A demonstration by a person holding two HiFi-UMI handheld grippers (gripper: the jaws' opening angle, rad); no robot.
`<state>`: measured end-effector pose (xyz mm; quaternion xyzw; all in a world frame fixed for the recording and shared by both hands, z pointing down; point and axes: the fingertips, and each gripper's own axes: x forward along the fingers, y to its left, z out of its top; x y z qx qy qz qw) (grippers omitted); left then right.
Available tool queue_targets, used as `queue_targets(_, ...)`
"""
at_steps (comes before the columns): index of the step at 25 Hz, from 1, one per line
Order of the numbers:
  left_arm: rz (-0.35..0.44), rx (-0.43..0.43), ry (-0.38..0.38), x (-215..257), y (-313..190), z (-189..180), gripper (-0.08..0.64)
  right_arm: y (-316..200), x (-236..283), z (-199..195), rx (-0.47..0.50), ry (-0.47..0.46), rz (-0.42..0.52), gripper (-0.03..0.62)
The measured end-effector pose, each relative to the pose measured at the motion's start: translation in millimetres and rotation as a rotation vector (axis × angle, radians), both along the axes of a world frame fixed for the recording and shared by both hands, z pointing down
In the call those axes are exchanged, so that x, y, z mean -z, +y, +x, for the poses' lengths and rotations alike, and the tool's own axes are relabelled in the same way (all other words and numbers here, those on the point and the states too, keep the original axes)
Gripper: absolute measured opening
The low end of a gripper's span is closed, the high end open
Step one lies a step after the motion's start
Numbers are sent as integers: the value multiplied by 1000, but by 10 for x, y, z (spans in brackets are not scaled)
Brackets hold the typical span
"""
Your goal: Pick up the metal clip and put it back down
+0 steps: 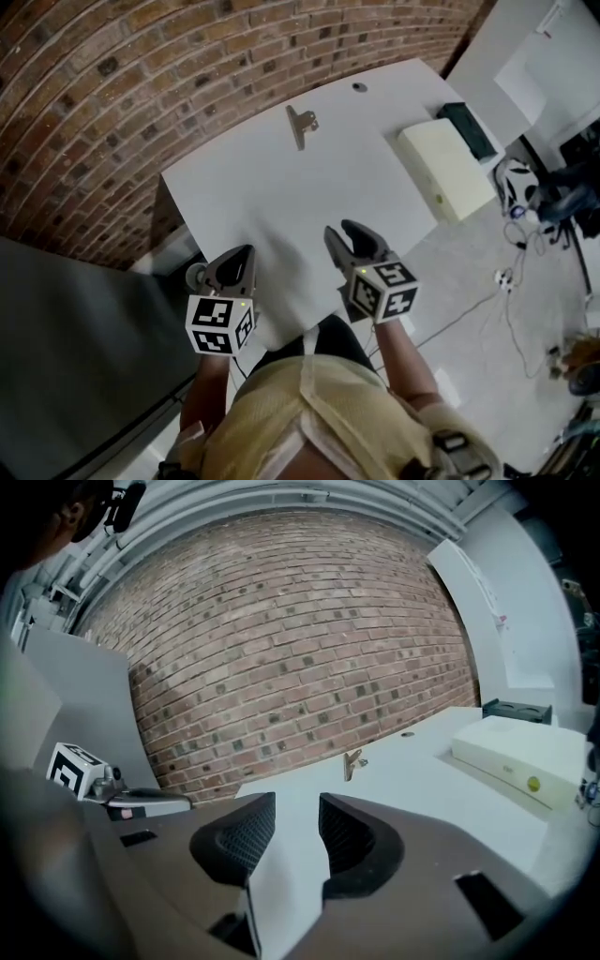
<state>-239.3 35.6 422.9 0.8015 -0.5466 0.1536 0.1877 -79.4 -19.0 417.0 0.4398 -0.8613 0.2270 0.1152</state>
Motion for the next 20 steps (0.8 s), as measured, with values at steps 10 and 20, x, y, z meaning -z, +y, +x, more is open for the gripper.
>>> queue_targets(10,-14,192,11,22,-604,3,5,-1057,11,-26,129,20,-25,130)
queue_targets(20,-7,338,-19,46,-1290,124,5,-2046,-78,16,210,12,-46,129)
